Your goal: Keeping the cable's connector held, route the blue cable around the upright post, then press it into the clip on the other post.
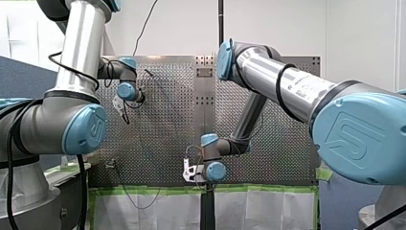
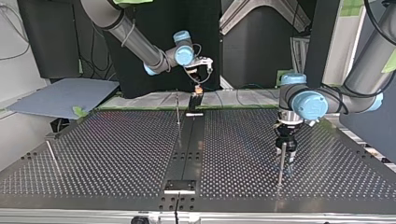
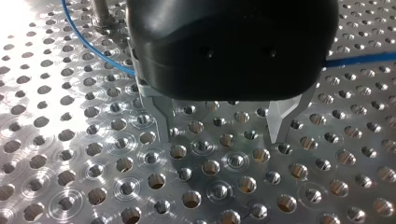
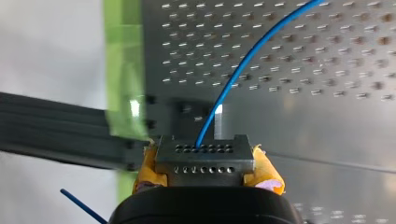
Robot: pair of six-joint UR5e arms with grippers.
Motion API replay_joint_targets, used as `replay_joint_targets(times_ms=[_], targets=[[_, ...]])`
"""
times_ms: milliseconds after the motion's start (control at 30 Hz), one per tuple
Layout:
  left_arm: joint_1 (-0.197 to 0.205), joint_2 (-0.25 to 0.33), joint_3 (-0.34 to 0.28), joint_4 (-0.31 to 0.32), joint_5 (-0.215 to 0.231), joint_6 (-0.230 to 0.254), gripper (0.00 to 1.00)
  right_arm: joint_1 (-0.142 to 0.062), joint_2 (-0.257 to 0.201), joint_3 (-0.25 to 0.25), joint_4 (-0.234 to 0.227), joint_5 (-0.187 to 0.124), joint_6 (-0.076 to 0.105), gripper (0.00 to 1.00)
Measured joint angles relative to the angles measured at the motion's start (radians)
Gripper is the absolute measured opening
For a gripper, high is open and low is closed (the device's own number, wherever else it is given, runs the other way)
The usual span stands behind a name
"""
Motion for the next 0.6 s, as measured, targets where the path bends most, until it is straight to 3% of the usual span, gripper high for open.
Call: replay_joint_targets(times_ms=[367,600], targets=[[0.003,0.000,0.000,0.002,-0.002,-0.006,1.00,0.000,0.118,0.022,-0.082,0.061,0.005,0.00],[0.006,0.000,0.000,0.004,-0.003,-0.009,1.00,-0.010,0.185,0.047,-0.145,0.079,0.016,0.00]])
